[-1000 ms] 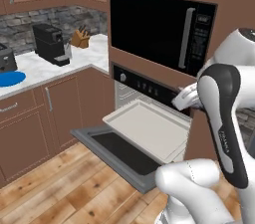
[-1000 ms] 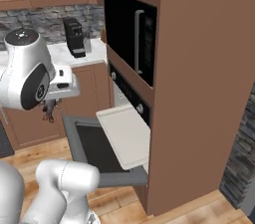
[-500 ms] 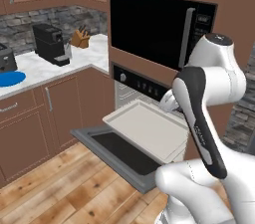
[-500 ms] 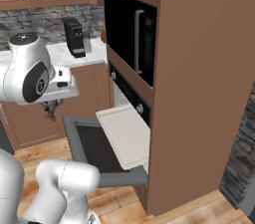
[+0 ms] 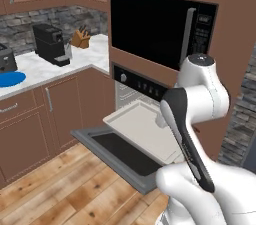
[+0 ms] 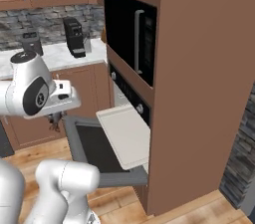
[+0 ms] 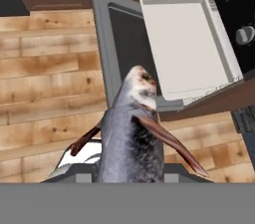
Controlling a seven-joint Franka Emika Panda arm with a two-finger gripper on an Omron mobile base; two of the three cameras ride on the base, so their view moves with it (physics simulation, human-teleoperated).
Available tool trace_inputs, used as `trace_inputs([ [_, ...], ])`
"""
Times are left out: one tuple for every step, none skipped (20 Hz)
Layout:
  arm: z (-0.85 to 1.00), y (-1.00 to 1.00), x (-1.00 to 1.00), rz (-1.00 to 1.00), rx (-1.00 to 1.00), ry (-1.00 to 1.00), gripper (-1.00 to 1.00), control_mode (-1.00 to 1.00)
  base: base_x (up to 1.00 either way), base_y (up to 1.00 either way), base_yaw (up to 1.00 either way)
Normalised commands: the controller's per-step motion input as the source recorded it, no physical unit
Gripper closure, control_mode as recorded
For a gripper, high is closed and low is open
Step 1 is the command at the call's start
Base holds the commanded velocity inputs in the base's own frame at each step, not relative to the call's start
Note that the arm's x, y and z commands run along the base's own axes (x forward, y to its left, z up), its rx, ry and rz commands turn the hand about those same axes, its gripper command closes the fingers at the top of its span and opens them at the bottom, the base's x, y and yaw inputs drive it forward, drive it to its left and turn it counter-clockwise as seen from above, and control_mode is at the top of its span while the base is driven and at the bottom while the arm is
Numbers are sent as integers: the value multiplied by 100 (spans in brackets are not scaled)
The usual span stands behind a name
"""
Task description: Place the fish on the rack of the oven, and slide the rack back inside. Close the oven door.
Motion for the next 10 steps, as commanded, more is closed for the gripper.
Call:
trace_inputs([
  [-49,-12,9,0,0,0,100,-100,0,0,0],
  [-38,-21,3,0,0,0,100,-100,0,0,0],
  [-39,-11,6,0,0,0,100,-100,0,0,0],
  [-41,0,3,0,-1,0,100,-100,0,0,0],
  [-44,0,0,0,-4,0,100,-100,0,0,0],
  [-38,-4,0,0,-3,0,100,-100,0,0,0],
  [-34,-4,1,0,-3,0,100,-100,0,0,0],
  [-44,-7,17,0,-3,0,100,-100,0,0,0],
  [-51,-9,21,0,-4,0,100,-100,0,0,0],
  [-56,-16,26,0,-4,0,100,-100,0,0,0],
])
